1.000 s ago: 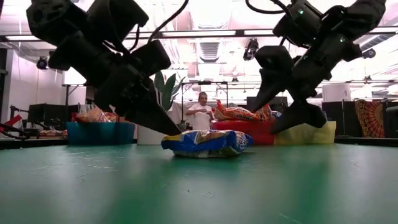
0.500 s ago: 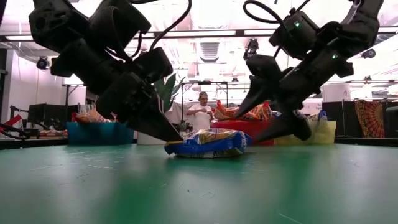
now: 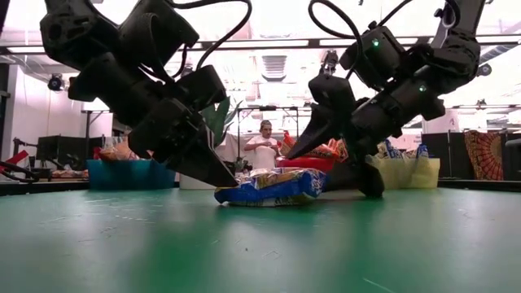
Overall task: Sort Maruchan noodles
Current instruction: Put the blue noodle pack into the yellow bin
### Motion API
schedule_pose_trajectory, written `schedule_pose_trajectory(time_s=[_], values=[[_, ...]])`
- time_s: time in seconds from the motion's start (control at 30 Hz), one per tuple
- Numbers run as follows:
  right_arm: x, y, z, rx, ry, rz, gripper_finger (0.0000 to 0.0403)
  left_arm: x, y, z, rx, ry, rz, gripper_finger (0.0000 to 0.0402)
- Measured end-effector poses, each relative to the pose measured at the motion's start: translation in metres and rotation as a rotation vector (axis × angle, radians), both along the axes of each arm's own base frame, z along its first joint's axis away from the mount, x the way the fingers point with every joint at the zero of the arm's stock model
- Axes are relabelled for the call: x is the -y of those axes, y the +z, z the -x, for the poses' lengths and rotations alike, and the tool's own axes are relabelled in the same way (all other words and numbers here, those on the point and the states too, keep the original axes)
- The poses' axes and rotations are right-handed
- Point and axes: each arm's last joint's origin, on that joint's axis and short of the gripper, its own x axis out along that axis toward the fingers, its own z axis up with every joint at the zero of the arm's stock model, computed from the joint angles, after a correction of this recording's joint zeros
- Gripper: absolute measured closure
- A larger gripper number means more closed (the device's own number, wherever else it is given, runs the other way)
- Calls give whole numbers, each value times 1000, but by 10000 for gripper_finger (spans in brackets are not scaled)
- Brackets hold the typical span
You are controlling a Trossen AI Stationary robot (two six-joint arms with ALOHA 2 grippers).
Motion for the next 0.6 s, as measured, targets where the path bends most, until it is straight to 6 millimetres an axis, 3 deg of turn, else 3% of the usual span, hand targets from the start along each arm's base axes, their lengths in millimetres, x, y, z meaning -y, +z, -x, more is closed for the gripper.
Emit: schedule_pose_trajectory(time_s=[0.6], values=[[-2,-3,-13,41,46,17,110,0,1,-1,10,4,9,401]])
